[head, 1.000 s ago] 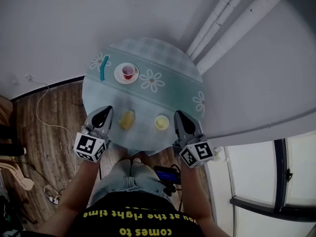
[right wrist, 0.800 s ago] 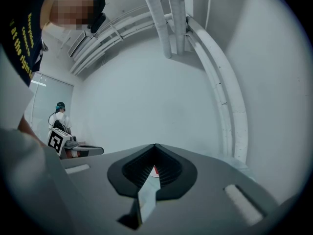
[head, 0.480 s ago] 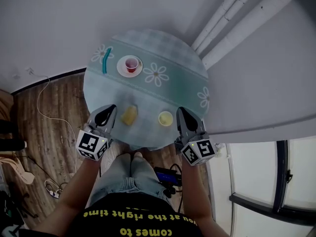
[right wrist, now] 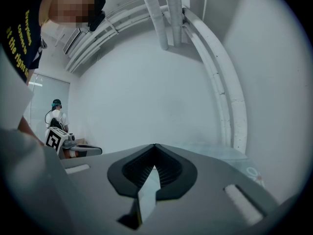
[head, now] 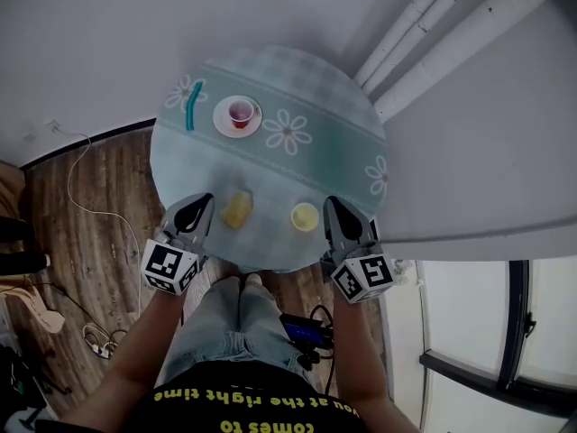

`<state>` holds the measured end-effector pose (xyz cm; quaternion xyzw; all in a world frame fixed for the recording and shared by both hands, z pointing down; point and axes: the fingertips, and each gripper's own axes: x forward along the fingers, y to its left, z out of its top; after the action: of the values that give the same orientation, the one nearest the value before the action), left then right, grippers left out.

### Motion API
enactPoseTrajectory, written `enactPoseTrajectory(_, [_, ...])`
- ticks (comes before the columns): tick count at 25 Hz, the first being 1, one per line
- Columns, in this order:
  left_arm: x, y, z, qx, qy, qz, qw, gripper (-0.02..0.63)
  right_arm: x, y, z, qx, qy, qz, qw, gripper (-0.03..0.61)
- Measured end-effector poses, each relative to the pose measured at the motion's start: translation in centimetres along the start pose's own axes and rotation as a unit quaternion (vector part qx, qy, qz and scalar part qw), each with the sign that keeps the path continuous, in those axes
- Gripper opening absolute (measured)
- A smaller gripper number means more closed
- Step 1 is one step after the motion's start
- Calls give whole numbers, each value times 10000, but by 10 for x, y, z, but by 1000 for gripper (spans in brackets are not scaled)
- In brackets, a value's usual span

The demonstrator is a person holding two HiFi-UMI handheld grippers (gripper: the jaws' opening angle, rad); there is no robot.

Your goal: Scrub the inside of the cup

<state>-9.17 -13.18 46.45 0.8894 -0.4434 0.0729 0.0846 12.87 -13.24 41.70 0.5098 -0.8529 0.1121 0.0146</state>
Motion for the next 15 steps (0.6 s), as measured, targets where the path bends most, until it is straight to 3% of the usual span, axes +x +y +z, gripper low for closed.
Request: enactPoseTrajectory(15, [18, -4, -36, 0, 370, -73, 9993, 1, 3, -21, -38, 156, 419, -222, 9988, 6])
